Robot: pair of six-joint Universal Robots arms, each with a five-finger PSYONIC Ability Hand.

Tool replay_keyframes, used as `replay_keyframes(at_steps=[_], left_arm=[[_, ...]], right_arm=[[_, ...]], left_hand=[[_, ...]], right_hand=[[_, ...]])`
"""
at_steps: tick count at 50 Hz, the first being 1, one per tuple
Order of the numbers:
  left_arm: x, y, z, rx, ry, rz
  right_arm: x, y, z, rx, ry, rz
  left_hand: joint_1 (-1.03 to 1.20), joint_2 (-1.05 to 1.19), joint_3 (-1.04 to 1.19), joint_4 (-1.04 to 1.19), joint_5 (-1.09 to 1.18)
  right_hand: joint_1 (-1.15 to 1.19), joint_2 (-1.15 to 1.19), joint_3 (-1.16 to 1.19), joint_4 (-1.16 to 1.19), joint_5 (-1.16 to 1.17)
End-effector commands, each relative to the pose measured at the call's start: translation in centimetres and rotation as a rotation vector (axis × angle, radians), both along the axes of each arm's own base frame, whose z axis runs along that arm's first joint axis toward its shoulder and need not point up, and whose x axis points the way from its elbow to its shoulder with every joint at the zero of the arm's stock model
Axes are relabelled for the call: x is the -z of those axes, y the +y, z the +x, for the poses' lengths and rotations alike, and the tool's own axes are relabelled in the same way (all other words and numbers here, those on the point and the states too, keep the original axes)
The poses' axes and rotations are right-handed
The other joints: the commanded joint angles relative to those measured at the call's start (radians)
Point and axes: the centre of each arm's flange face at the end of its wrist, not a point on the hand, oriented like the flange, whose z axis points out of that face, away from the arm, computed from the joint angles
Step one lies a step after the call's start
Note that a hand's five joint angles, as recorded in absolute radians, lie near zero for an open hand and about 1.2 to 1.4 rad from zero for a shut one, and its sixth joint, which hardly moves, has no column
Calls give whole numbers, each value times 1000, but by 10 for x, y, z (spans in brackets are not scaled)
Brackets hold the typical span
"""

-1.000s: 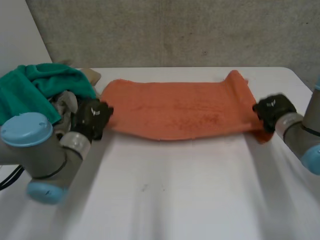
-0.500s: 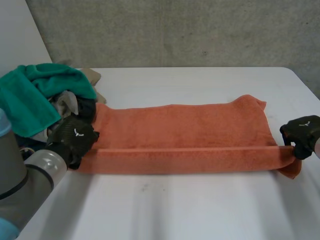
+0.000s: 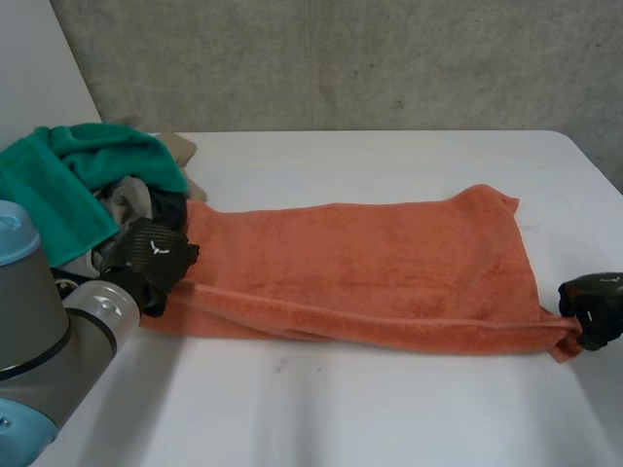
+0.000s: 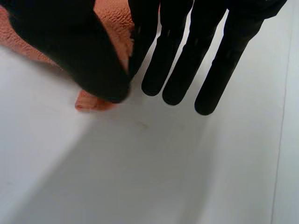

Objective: Fold the laundry.

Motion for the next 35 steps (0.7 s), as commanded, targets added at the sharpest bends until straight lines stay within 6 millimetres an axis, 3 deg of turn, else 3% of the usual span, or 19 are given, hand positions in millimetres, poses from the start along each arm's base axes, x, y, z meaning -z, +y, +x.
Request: replay_keyframes(at_steps=[1, 3, 7, 8, 10, 11, 16, 19, 23, 25, 30, 35], left_arm=[[-3, -1, 2, -10, 4, -5], [-9, -1, 2, -12, 10, -21], [-41, 3, 4, -12, 45, -117], [-54, 6, 5, -13, 62, -153], [-72, 9, 6, -14, 85, -202], [-83, 10, 7, -16, 102, -233], [-145, 26, 13, -23, 209, -366], [-163, 29, 15, -21, 242, -398], [-172, 24, 18, -33, 238, -393], [-160, 14, 15, -33, 217, -346], [-116, -23, 3, -36, 146, -209], [-66, -71, -12, -30, 48, -116]], right_arm=[[-5, -4, -2, -8, 25, -49], [-13, -7, -3, -10, 38, -82], [-78, -1, -6, -30, 124, -291], [-105, 5, -7, -35, 160, -371], [-128, 13, -9, -43, 199, -433], [-149, 19, -9, -53, 238, -487], [-201, 39, -5, -66, 307, -605], [-220, 45, -3, -70, 319, -641], [-223, 41, -5, -72, 325, -638], [-219, 38, -5, -76, 323, -624], [-179, 7, -2, -126, 309, -493], [-139, -24, 23, -173, 322, -399]], left_hand=[[259, 197, 202, 195, 229], [259, 197, 202, 195, 229], [259, 197, 202, 195, 229], [259, 197, 202, 195, 229], [259, 197, 202, 195, 229], [259, 197, 202, 195, 229], [259, 197, 202, 195, 229], [259, 197, 202, 195, 229], [259, 197, 202, 195, 229], [259, 197, 202, 195, 229], [259, 197, 202, 195, 229], [259, 197, 202, 195, 229]], right_hand=[[293, 239, 242, 240, 249], [293, 239, 242, 240, 249], [293, 239, 242, 240, 249], [293, 239, 242, 240, 249], [293, 239, 242, 240, 249], [293, 239, 242, 240, 249], [293, 239, 242, 240, 249], [293, 239, 242, 240, 249], [293, 239, 242, 240, 249], [293, 239, 242, 240, 249], [293, 239, 242, 240, 249], [293, 239, 242, 240, 249]])
